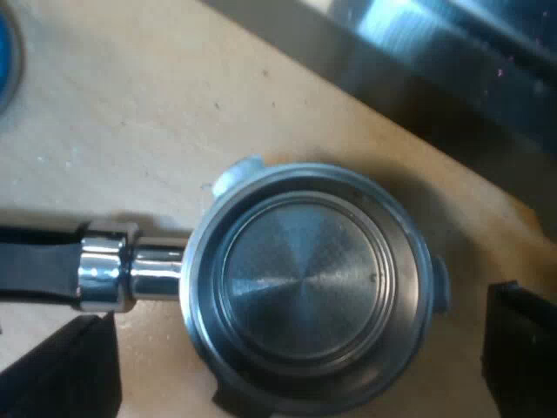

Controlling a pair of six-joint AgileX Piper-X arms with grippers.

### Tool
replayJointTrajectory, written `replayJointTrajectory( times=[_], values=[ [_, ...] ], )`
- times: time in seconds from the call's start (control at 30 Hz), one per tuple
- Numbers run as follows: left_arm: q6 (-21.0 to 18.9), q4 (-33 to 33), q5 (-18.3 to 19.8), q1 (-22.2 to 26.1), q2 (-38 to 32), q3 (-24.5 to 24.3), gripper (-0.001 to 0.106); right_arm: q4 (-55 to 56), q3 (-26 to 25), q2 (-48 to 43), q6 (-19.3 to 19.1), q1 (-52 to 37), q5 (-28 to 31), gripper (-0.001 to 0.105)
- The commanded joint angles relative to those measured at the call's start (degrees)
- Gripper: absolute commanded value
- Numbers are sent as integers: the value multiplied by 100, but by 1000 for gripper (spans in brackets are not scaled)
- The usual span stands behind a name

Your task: Put the handle in the coffee machine

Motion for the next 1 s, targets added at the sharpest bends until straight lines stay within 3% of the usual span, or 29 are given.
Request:
replayJointTrajectory(
  times=[0.03,0.17,0.6,0.7,0.87,0.9,1.0],
  values=[
    [-5,14,-52,4,-18,-22,68,-176,-61,134,-154,-17,7,85],
    [-5,14,-52,4,-18,-22,68,-323,-61,238,-154,-17,211,85],
    [-5,14,-52,4,-18,-22,68,-388,-75,478,-154,-17,86,81],
    [-5,14,-52,4,-18,-22,68,-388,-75,478,-134,-17,86,61],
    [-5,14,-52,4,-18,-22,68,-361,-75,478,-49,-5,86,8],
    [-5,14,-52,4,-18,-22,68,-348,-77,478,-7,-5,67,2],
    [-5,14,-52,4,-18,-22,68,-349,-77,414,143,-5,42,0]
  ],
)
